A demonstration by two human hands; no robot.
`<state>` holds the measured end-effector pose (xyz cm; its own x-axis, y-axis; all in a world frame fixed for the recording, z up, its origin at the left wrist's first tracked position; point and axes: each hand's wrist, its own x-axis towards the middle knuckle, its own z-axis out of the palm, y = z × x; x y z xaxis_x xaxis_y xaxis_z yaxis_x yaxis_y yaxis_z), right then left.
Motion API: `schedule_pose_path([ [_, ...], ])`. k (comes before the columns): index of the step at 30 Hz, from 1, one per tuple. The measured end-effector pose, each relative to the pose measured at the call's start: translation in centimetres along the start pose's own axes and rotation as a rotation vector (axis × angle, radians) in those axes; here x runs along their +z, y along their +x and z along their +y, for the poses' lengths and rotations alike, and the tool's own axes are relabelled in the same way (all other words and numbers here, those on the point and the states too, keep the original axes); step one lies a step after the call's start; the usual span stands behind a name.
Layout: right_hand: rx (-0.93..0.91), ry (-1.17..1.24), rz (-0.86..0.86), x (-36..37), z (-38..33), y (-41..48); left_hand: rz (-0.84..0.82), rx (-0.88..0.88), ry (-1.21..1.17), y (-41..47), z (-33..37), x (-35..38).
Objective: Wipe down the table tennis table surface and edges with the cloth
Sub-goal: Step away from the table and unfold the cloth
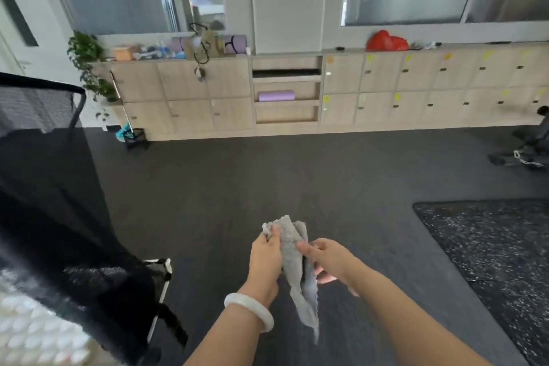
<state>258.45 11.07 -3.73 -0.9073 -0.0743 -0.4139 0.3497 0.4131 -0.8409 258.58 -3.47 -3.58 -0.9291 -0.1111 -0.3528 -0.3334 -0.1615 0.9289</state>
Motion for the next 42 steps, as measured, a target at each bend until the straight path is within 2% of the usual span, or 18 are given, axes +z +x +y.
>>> schedule_pose_path([
  [8, 0.042, 0.21, 0.023, -4.0, -2.5, 11.1, -0.149, -0.02, -0.086, 12.8, 6.7, 3.2],
  [11, -0.018, 0.395, -0.053, -6.9, -3.8, 15.9, -0.144, -0.047, -0.129, 18.2, 9.2, 5.2],
  [14, -0.112, 0.593, -0.118, -10.2, -5.9, 21.0, -0.078, -0.133, -0.301, 23.9, 11.6, 7.8],
  [16, -0.178, 0.657, -0.08, -12.6, -7.6, 24.9, -0.11, -0.217, -0.468, 27.2, 13.1, 9.7],
  [18, -0.199, 0.695, 0.027, -15.4, -9.5, 29.0, -0.179, -0.216, -0.502, 30.7, 14.1, 12.2],
  [20, -0.222, 0.685, 0.109, -18.7, -11.7, 33.0, -0.219, -0.157, -0.409, 34.0, 15.2, 14.8],
  [23, -0.252, 0.652, 0.054, -23.1, -14.6, 38.4, -0.234, -0.049, -0.275, 38.9, 17.0, 18.0],
  [26, -0.234, 0.579, 0.064, -26.6, -15.8, 43.8, -0.069, 0.027, -0.176, 44.3, 18.8, 20.1],
  [30, -0.135, 0.496, 0.343, -31.8, -16.1, 52.0, 0.127, 0.035, -0.143, 52.4, 21.0, 20.9],
  [32, -0.091, 0.486, 0.405, -34.3, -16.9, 56.1, 0.203, 0.034, -0.137, 57.0, 22.3, 20.8],
  [34, -0.081, 0.488, 0.431, -36.4, -17.9, 60.2, 0.251, 0.087, -0.025, 62.0, 23.7, 20.6],
  [37, -0.069, 0.419, 0.398, -39.1, -19.7, 67.0, 0.255, 0.101, 0.143, 69.9, 26.1, 20.6],
  [39, -0.013, 0.408, 0.377, -40.3, -21.2, 71.9, 0.206, 0.068, 0.107, 75.2, 27.8, 20.6],
  [42, 0.011, 0.346, 0.468, -42.1, -24.9, 78.5, 0.104, 0.052, 0.043, 81.9, 31.0, 21.6],
])
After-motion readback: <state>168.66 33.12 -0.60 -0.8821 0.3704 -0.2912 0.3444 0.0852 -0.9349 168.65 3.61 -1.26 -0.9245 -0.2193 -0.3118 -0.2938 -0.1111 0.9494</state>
